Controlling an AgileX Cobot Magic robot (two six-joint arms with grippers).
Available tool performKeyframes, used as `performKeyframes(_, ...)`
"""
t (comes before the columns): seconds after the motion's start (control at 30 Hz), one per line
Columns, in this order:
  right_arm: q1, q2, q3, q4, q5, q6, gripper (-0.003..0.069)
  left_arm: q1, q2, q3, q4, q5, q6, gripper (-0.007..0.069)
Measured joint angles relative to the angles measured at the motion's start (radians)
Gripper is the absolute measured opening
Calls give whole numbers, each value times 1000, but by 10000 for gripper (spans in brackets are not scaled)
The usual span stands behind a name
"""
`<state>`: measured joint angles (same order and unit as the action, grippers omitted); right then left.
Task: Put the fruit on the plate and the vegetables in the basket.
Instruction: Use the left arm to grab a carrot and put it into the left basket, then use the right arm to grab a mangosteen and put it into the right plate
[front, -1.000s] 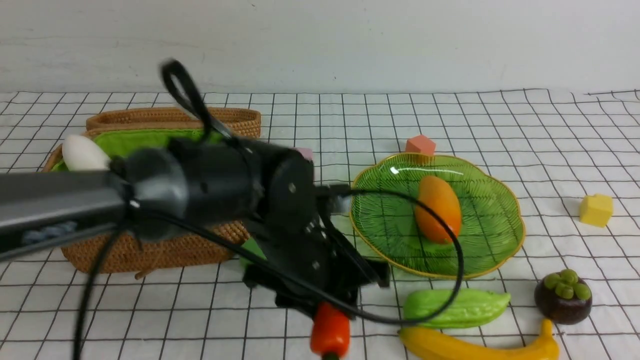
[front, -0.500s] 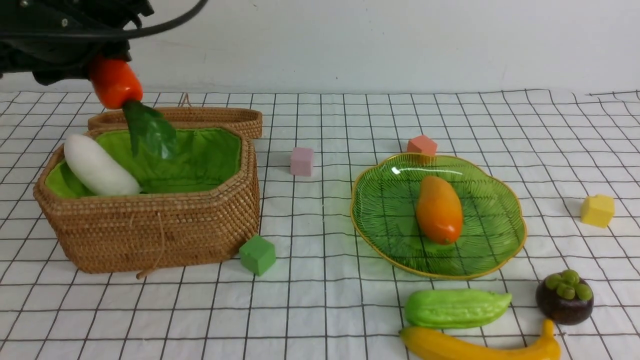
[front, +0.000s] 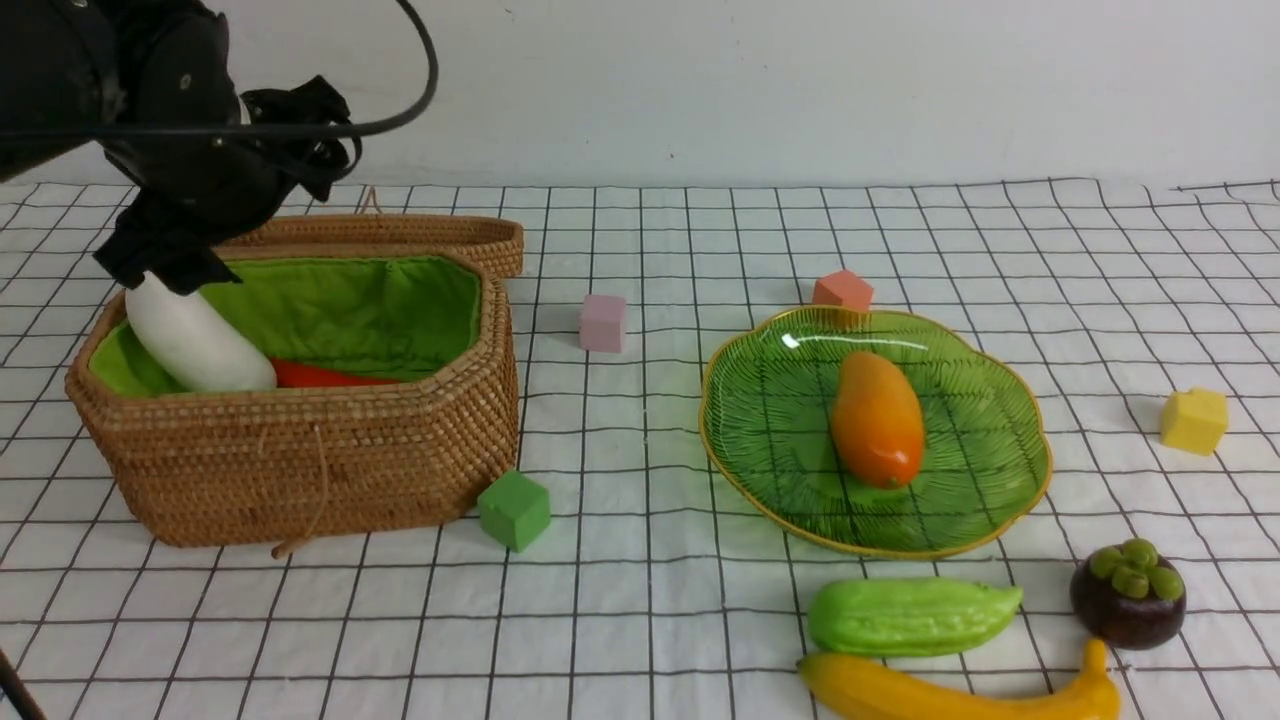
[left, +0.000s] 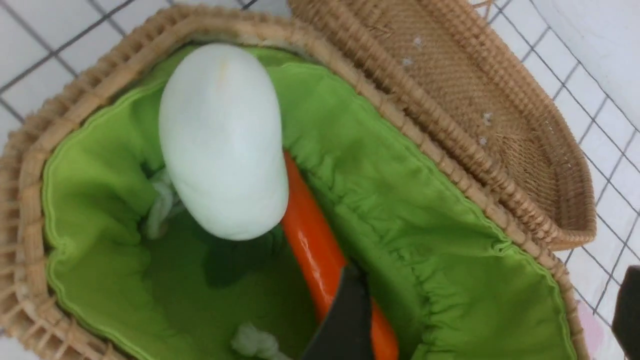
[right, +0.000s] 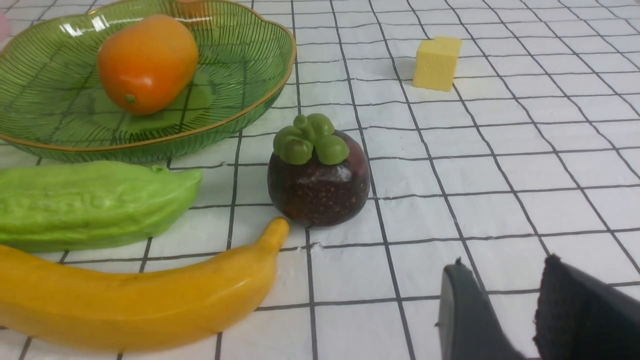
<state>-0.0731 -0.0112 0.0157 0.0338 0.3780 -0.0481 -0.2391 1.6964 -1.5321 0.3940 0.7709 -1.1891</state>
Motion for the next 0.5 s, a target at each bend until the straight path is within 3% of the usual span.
performKeyframes(0.07, 0, 0, 0, 0, 0, 0, 243, -16, -21, -14, -43, 23, 116, 647)
performKeyframes(0.13, 0, 0, 0, 0, 0, 0, 243, -57, -50, -21, -107, 54, 311, 633)
performKeyframes(0.2, 0, 0, 0, 0, 0, 0, 243, -145, -86, -26, -204, 111, 632, 591)
performKeyframes(0.23, 0, 0, 0, 0, 0, 0, 243, -179, -92, -26, -236, 137, 740, 575)
performKeyframes(0.27, 0, 0, 0, 0, 0, 0, 243, -187, -94, -26, -243, 144, 767, 571)
performKeyframes(0.33, 0, 0, 0, 0, 0, 0, 243, -296, -107, -27, -321, 261, 1039, 520)
performKeyframes(0.4, 0, 0, 0, 0, 0, 0, 243, -350, -116, -27, -340, 340, 1103, 480)
performKeyframes(0.5, 0, 0, 0, 0, 0, 0, 243, -404, -176, -25, -344, 448, 1082, 360)
